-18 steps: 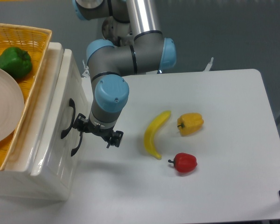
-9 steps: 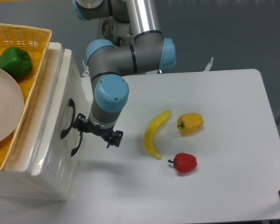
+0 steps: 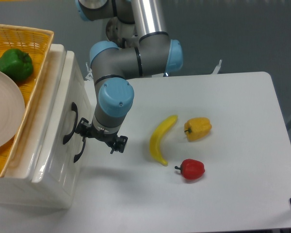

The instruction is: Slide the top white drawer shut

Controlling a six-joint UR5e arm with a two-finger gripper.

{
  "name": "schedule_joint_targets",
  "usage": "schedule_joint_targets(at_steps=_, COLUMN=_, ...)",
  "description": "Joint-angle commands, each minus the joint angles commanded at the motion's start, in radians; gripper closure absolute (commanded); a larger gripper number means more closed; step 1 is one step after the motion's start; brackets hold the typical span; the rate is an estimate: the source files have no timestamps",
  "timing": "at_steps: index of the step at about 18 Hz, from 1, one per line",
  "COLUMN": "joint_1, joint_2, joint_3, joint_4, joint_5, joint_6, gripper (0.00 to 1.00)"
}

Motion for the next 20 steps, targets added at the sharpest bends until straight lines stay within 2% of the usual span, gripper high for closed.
schedule_joint_targets(at_steps=10, joint_1=0.003, joint_2=-0.003, joint_3=0.002, joint_4=0.006, joint_5=0.005, joint_6=0.011, gripper=0.0)
schedule_joint_targets(at_steps=15, joint_1=0.021, joint_2=0.002, joint_3=0.012, joint_4=0.005, joint_5=0.041, joint_6=0.035, gripper=0.0)
schedule_joint_targets(at_steps=20, joint_1=0.078, joint_2=0.023, joint_3=0.015, joint_4=0.003, joint_5=0.043, joint_6=0.138, gripper=0.0)
